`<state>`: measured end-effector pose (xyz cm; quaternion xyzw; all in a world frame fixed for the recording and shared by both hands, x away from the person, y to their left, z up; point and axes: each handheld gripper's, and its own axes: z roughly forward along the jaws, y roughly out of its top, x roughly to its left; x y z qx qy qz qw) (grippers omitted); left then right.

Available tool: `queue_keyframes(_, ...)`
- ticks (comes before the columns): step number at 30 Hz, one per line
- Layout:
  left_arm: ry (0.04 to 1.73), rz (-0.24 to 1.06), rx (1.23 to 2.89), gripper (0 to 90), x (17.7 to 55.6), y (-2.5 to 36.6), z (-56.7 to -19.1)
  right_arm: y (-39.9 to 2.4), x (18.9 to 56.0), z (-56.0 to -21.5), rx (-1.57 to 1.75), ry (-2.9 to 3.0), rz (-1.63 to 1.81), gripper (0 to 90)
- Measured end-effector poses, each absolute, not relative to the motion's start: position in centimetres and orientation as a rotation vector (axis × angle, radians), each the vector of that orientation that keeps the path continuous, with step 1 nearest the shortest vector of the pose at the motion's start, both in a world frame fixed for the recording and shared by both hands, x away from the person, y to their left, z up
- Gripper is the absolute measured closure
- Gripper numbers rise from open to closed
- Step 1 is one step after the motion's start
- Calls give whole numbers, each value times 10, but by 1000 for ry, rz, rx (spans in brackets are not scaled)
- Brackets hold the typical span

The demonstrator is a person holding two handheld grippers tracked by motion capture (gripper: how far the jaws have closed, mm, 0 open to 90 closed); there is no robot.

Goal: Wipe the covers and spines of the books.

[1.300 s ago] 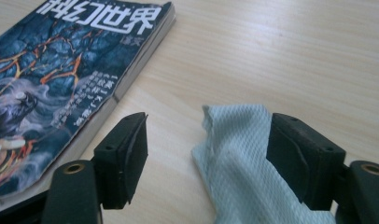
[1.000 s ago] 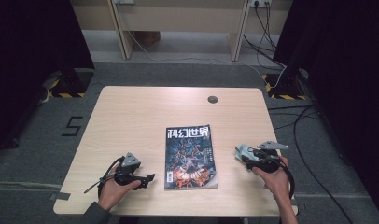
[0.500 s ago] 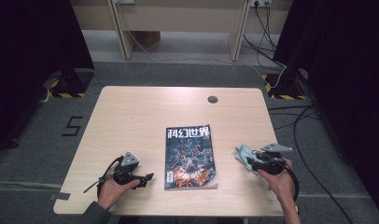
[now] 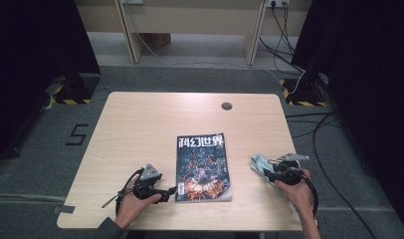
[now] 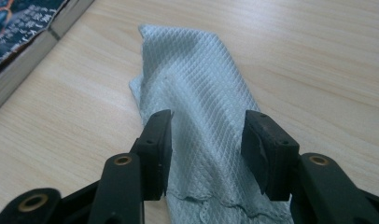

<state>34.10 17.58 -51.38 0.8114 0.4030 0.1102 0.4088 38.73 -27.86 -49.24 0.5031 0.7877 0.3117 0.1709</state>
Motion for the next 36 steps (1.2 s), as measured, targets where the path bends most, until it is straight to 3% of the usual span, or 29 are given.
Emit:
queue_keyframes(9, 978, 270, 2069, 247, 344, 151, -517, -275, 388, -495, 1381, 2261, 825, 554)
queue_keyframes(13, 954, 260, 2081, 348, 341, 149, -515, -273, 386, -496, 1332, 2264, 784, 601)
queue_keyframes(22, 906, 239, 2096, 349, 337, 152, -516, -277, 386, -495, 1323, 2270, 788, 776)
queue_keyframes(36, 856, 209, 2140, 355, 322, 154, -513, -273, 383, -477, 1296, 2213, 915, 812)
